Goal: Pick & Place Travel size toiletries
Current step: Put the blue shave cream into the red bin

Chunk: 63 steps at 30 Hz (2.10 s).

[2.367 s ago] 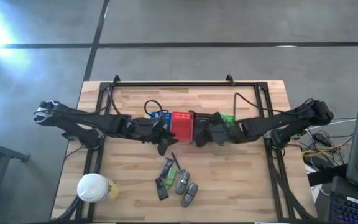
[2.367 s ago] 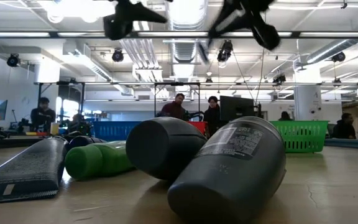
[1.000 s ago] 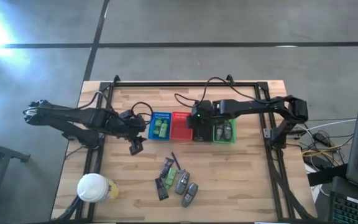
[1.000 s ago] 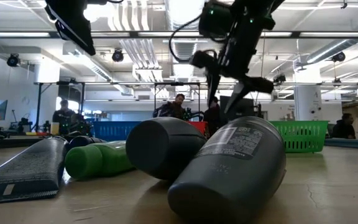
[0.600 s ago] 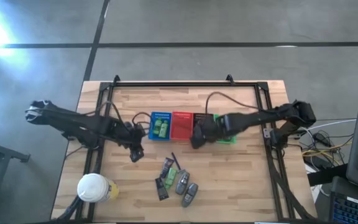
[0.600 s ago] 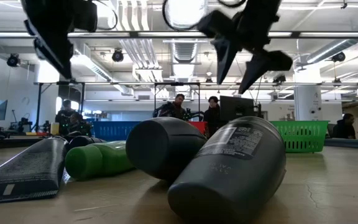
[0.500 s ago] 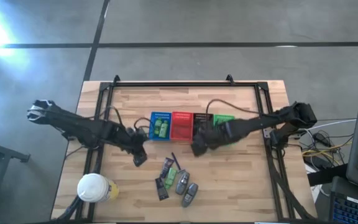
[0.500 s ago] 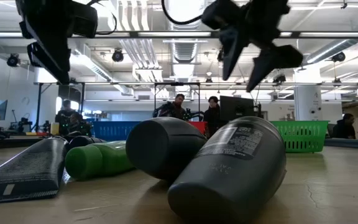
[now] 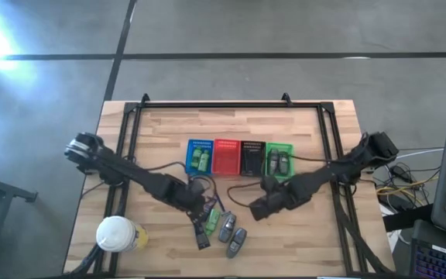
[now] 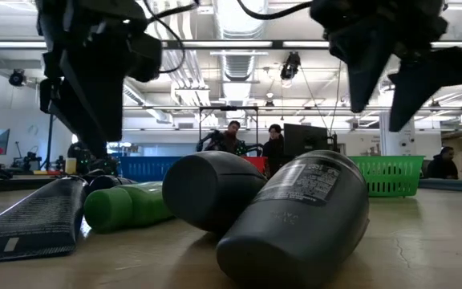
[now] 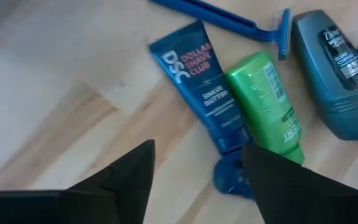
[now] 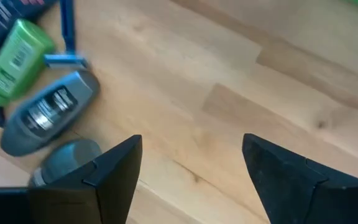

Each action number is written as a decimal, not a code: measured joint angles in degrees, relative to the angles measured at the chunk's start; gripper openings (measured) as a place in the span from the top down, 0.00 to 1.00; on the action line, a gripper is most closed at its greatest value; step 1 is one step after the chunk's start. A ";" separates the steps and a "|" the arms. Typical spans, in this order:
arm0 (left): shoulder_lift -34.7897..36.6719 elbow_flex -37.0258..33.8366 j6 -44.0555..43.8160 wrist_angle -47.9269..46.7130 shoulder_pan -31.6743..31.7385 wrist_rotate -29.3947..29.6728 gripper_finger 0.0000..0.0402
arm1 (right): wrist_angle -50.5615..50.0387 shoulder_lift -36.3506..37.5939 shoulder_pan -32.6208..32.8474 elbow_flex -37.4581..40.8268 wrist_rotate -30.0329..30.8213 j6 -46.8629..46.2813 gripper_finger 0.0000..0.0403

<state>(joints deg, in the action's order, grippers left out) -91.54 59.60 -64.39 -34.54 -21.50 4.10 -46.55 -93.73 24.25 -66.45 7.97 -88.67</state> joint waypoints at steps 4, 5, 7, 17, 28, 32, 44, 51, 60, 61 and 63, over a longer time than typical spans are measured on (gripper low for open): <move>-4.61 2.92 -2.93 -0.32 -0.09 -0.42 0.32 | -0.03 0.00 1.93 0.50 1.29 -0.96 0.29; -5.47 3.53 -3.44 -0.35 -0.09 -0.57 0.30 | -0.03 0.00 2.32 0.53 1.45 -0.95 0.28; -6.99 4.57 -3.75 -0.15 -0.11 -0.60 0.30 | -0.08 0.00 2.93 0.66 1.71 -0.91 0.27; -12.54 5.80 -5.24 -0.77 -0.11 -1.50 0.30 | -0.15 -0.02 3.76 1.45 2.71 0.34 0.23; -13.36 5.82 3.05 -1.53 -0.13 -1.41 0.46 | 0.25 -0.02 3.76 1.87 3.66 0.81 0.27; -13.40 5.74 5.67 -1.87 -0.04 -1.38 0.59 | 0.94 0.23 3.76 1.85 3.84 0.81 0.32; -5.96 5.72 12.19 -2.01 -0.35 4.63 0.68 | 11.74 5.09 0.86 3.36 4.22 3.46 0.43; 2.30 5.72 21.48 0.00 -1.00 13.15 0.68 | 25.91 9.59 -4.38 6.38 4.15 10.15 0.45; 4.64 6.27 34.20 5.34 -1.25 17.91 0.68 | 39.19 10.76 -10.36 8.46 -1.51 14.33 0.40; 4.64 6.30 34.83 5.80 -1.22 18.04 0.68 | 39.06 10.64 -10.64 8.45 -1.69 14.35 0.39; 4.63 6.50 35.92 7.06 -1.21 18.43 0.68 | 39.24 10.52 -10.95 8.47 -2.01 14.34 0.38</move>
<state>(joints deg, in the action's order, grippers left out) -86.91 66.11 -28.47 -27.47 -22.71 22.54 -7.31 -83.21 13.29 -57.98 5.96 -74.32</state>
